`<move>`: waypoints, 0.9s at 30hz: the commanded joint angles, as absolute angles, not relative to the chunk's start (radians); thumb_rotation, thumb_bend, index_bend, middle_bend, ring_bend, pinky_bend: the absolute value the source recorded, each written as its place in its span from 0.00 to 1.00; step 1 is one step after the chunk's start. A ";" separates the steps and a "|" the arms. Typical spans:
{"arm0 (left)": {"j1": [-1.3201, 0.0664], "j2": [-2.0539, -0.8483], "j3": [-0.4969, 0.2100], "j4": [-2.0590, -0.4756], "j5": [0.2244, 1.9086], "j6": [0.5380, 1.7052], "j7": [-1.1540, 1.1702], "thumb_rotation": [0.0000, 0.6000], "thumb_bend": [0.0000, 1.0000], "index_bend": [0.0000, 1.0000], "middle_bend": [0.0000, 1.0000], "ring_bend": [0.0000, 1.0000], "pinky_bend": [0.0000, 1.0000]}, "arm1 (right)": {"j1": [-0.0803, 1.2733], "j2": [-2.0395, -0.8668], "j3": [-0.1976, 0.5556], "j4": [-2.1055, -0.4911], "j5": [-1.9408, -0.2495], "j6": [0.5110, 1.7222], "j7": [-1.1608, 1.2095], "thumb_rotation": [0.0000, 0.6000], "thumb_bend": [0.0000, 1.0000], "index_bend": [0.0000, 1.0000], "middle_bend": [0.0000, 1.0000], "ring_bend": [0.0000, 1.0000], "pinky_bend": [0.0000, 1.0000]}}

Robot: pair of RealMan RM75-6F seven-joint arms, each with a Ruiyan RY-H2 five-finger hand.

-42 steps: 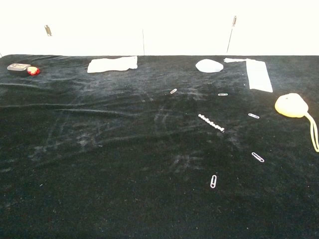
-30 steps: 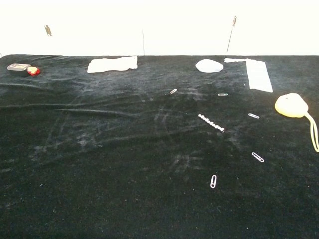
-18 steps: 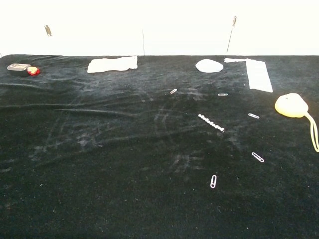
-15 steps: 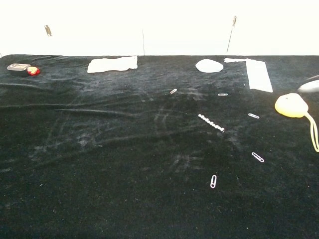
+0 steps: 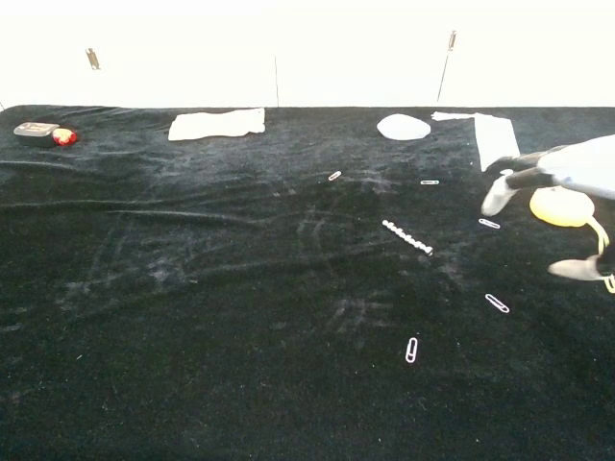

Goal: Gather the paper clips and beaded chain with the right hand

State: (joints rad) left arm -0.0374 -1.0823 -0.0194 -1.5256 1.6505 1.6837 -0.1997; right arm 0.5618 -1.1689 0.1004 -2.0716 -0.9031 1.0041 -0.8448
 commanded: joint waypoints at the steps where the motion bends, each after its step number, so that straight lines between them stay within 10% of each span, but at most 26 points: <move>1: -0.031 -1.078 -0.018 -1.523 1.659 1.697 -0.215 1.00 0.28 0.00 0.02 0.03 0.00 | 0.675 -1.268 0.121 -2.060 -0.736 1.023 -0.946 1.00 0.34 0.22 0.00 0.00 0.00; 27: -0.001 -1.068 -0.011 -1.469 1.712 1.795 -0.334 1.00 0.28 0.00 0.00 0.00 0.00 | 0.914 -1.465 0.087 -1.850 -0.412 1.061 -0.976 1.00 0.32 0.26 0.00 0.00 0.00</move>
State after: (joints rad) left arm -0.0010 -1.0678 -0.0115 -1.4691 1.7119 1.7948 -0.3334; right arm 0.9122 -1.4630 0.0883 -1.8512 -0.4135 1.0593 -0.9776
